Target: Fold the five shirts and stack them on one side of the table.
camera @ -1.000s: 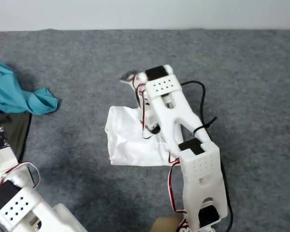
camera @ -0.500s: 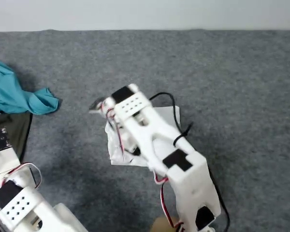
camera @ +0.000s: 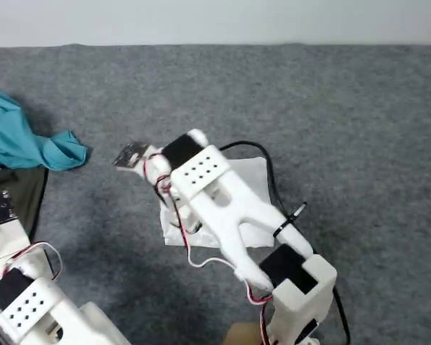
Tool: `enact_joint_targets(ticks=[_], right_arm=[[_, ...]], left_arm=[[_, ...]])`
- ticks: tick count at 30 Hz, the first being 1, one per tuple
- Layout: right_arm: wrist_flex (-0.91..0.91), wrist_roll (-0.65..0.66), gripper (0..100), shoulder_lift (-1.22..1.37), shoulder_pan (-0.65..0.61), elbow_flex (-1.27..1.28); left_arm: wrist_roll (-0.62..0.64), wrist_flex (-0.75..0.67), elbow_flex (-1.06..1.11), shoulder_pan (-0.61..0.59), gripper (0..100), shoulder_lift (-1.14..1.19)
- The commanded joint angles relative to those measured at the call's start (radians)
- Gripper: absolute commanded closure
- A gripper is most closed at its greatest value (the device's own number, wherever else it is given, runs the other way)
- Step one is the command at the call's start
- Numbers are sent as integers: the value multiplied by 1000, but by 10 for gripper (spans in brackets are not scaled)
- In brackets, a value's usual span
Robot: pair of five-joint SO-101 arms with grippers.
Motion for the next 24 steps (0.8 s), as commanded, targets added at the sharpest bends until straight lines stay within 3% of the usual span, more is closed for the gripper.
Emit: enact_joint_targets(ticks=[1, 14, 24], right_arm=[[25, 9, 988, -64, 54, -17], [-125, 29, 988, 113, 71, -23], [-111, -26, 988, 117, -228, -23]], left_arm=[[-3, 5, -12, 5, 997, -17], [-3, 6, -15, 3, 997, -17], [-3, 6, -12, 5, 997, -17]])
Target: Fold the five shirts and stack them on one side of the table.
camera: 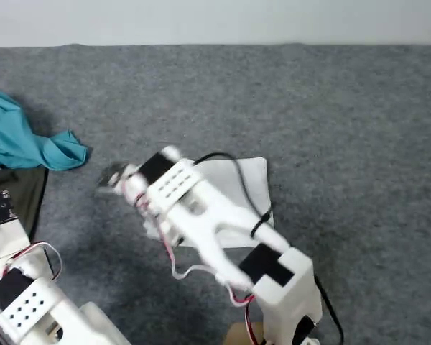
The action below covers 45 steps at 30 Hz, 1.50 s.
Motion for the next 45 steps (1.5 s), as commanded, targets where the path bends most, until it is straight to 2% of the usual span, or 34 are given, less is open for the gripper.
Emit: enact_joint_targets(ticks=[1, 4, 7, 12, 14, 20, 24, 31, 35, 39, 45], right_arm=[[2, -14, 988, -16, -87, -23], [64, -14, 988, -15, -85, -75], [150, -9, 988, -15, -27, -187], [154, 20, 989, -16, 125, -269], [154, 61, 989, -12, 163, -267], [153, 71, 989, 25, 245, -265], [153, 63, 989, 113, 229, -267], [153, 26, 989, 174, 44, -272], [153, 18, 989, 174, -16, -272], [151, 26, 989, 183, -13, -272], [154, 28, 989, 107, 74, -276]], left_arm=[[-3, 6, -12, 5, 997, -17], [-3, 5, -12, 5, 997, -17], [-3, 3, -12, 5, 997, -17], [-3, 3, -12, 5, 997, -17], [-3, 2, -12, 5, 997, -17], [-3, 2, -12, 6, 997, -17], [-3, 2, -12, 6, 997, -17], [-3, 0, -12, 6, 997, -17], [-3, 0, -12, 6, 997, -17], [-3, 0, -12, 6, 997, -17], [-3, 0, -12, 6, 997, -17]])
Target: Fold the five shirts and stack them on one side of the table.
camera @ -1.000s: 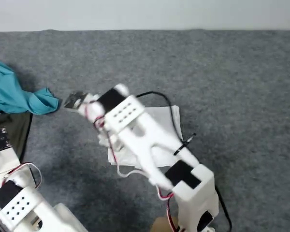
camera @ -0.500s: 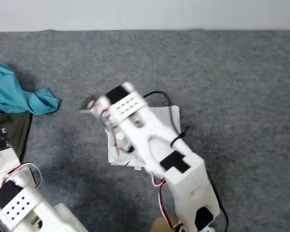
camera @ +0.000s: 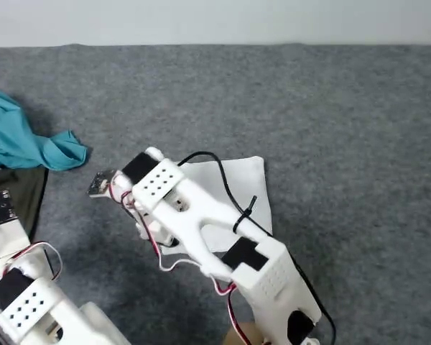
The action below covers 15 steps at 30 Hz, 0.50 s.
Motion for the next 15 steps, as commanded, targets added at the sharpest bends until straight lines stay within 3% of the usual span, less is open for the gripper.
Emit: enact_joint_targets(ticks=[1, 11, 15], right_arm=[[41, -3, 989, -116, 70, -55], [44, -2, 989, -315, 259, -6], [39, -2, 989, -343, 397, 26]], left_arm=[[-3, 0, -12, 6, 997, -17], [-3, 37, -111, 8, 997, -17], [-8, 130, -268, 97, 996, -15]])
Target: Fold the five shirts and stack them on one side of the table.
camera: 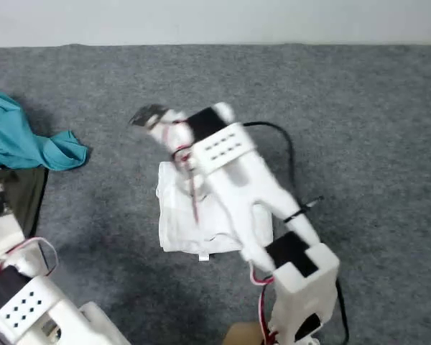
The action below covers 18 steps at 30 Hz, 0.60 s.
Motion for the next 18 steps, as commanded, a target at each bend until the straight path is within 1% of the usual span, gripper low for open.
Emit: enact_joint_targets(ticks=[1, 3, 5, 8, 11, 13, 18], right_arm=[[35, -2, 989, -74, 128, 17], [12, -2, 989, -58, 191, 23], [-19, -2, 989, -31, 242, 21], [-71, -2, 989, 10, 291, 20], [-113, -5, 989, 36, 320, 20], [-130, -9, 989, 44, 338, 20], [-157, -11, 989, 48, 374, 18]], left_arm=[[-6, 106, -177, 109, 996, -14], [-2, 161, -246, 219, 996, -11], [15, 183, -288, 345, 996, -8], [110, 161, -320, 540, 996, -6], [161, 110, -321, 706, 997, 15], [167, 86, -332, 776, 997, 81], [167, 63, -460, 842, 997, 321]])
